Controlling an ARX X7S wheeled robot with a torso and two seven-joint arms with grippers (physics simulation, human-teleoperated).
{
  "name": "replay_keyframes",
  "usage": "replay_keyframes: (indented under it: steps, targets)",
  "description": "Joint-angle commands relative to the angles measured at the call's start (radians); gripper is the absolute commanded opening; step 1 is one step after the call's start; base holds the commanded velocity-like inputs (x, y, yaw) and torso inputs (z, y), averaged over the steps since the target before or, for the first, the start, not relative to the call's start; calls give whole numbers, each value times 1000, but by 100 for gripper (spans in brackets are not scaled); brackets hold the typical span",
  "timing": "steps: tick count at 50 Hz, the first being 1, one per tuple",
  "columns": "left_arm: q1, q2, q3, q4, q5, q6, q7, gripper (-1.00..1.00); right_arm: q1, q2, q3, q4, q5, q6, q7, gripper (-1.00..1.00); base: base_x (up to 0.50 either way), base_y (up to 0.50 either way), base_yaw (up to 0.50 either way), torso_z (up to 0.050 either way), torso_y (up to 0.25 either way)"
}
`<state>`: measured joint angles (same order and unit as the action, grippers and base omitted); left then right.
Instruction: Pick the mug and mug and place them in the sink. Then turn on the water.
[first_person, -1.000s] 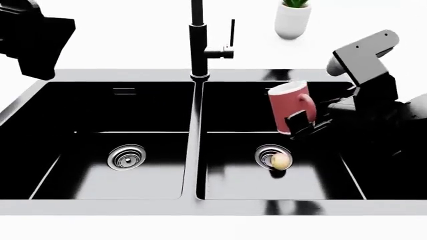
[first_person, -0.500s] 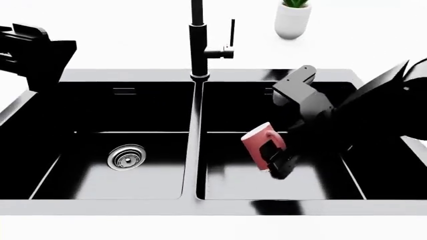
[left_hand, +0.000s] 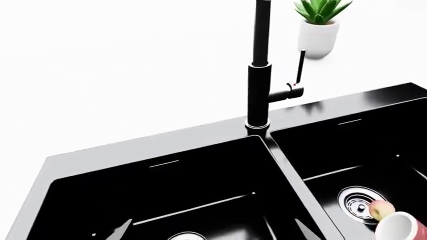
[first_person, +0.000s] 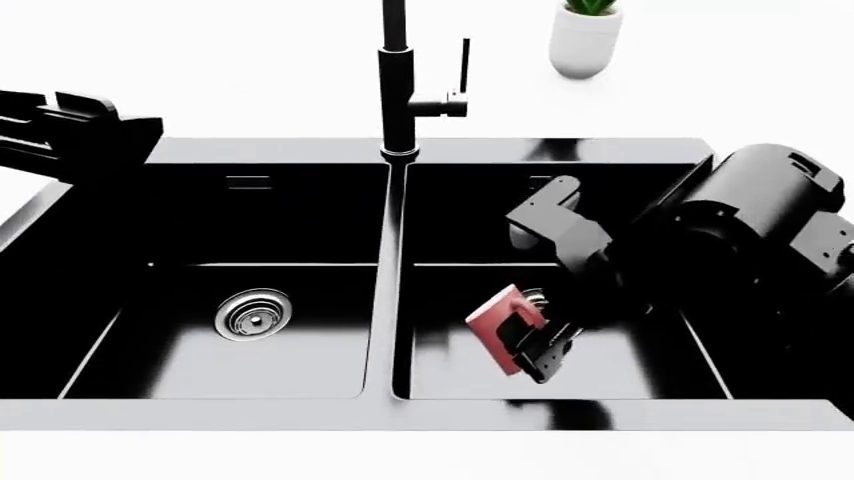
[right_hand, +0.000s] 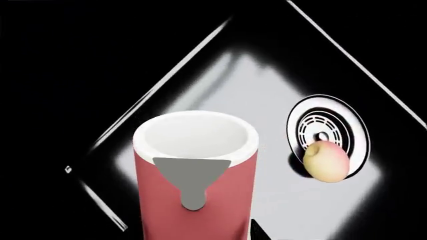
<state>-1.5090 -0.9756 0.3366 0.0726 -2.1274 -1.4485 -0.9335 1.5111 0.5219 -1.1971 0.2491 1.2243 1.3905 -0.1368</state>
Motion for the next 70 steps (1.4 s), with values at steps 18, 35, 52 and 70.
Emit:
replay_keyframes:
  steps: [18, 35, 52, 70]
  targets:
    - [57, -28, -1, 28, 36, 28, 47, 100, -34, -26, -76, 44, -50, -37, -49, -100, 0, 0, 0, 0, 0]
    - [66, -36, 5, 37, 51, 42, 65, 100, -38, -25, -79, 57, -50, -44, -34, 100, 0, 0, 0, 0, 0]
    - [14, -41, 34, 29, 23, 51, 50, 100, 28, -3, 10, -3, 36, -16, 26, 100, 0, 0, 0, 0, 0]
    - [99, -56, -22, 83, 12, 150, 66, 100, -16, 138, 358, -279, 456, -130, 571, 100, 0, 0, 0, 0, 0]
